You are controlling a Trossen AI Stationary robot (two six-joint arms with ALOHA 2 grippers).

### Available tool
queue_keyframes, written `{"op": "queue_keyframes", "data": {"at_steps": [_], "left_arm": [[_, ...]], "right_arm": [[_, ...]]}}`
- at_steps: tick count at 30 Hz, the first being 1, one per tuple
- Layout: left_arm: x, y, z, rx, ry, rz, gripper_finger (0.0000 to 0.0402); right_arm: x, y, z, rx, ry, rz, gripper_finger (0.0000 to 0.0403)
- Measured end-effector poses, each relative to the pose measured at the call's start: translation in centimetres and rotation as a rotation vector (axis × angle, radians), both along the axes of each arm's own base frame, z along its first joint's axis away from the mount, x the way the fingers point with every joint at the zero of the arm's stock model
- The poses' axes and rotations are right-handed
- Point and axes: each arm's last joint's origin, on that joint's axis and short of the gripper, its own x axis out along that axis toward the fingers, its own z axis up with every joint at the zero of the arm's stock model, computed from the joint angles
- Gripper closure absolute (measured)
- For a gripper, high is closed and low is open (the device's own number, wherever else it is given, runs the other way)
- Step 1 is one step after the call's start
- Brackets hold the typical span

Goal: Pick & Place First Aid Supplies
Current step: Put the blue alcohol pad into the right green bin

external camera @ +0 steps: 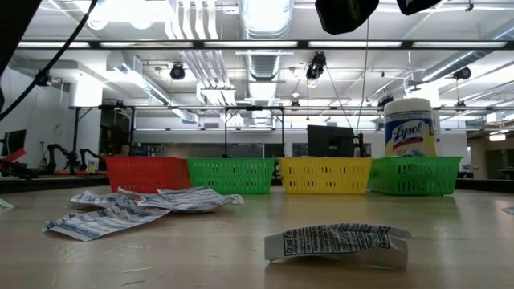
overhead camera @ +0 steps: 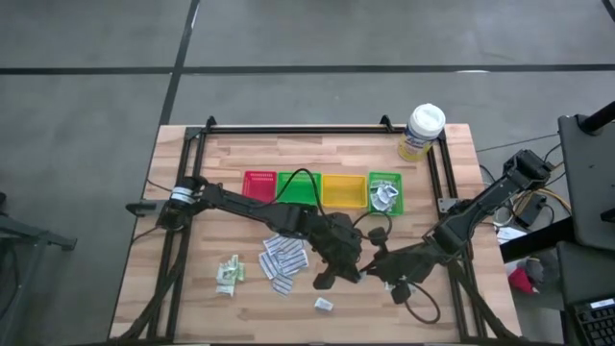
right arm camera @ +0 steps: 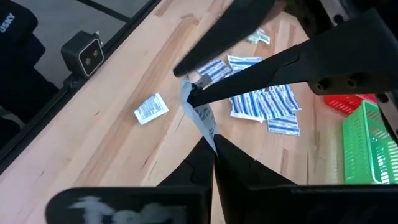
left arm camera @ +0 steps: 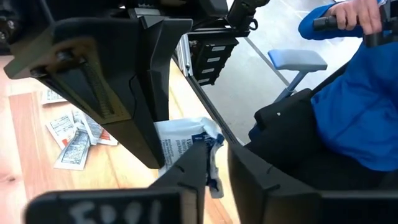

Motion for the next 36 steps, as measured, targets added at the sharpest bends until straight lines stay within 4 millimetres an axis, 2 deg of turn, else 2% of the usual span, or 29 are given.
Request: {"op": "queue_keyframes", "data": {"at_steps": [8,15,19,24,28,32,36], "left_arm": [[-0.4,1.2,0.1,0.033,0.029,0.004,0.0264],[-1.8,2.6,1.5,0.099,0.070,0.023,0.0258],[-2.5,3.2,1.9,0.212,0.077,0.103,0.0257],[-3.7,3.5,1.7,0.249,0.071,0.132,0.0257],[-5.1,3.7,0.9,0.232,0.016,0.145,0.0257],[-7.2,4.0,-0.1,0.167,-0.105,0.185,0.0257],[-10.2,4.5,-1.5,0.101,-0.197,0.227,0.0257]], "right_arm": [[-0.3,-0.2,-0.4,0.017,0.050,-0.053,0.0395],[-0.8,-0.9,-1.0,-0.011,0.107,-0.168,0.0395],[-1.0,-1.5,-1.1,-0.035,0.114,-0.254,0.0395],[-1.3,-3.5,-1.7,-0.080,0.183,-0.425,0.0395],[-1.3,-5.5,-2.1,-0.104,0.256,-0.564,0.0395],[-1.2,-7.6,-2.4,-0.142,0.326,-0.667,0.0395],[-0.9,-9.7,-2.5,-0.163,0.373,-0.756,0.0395]]}}
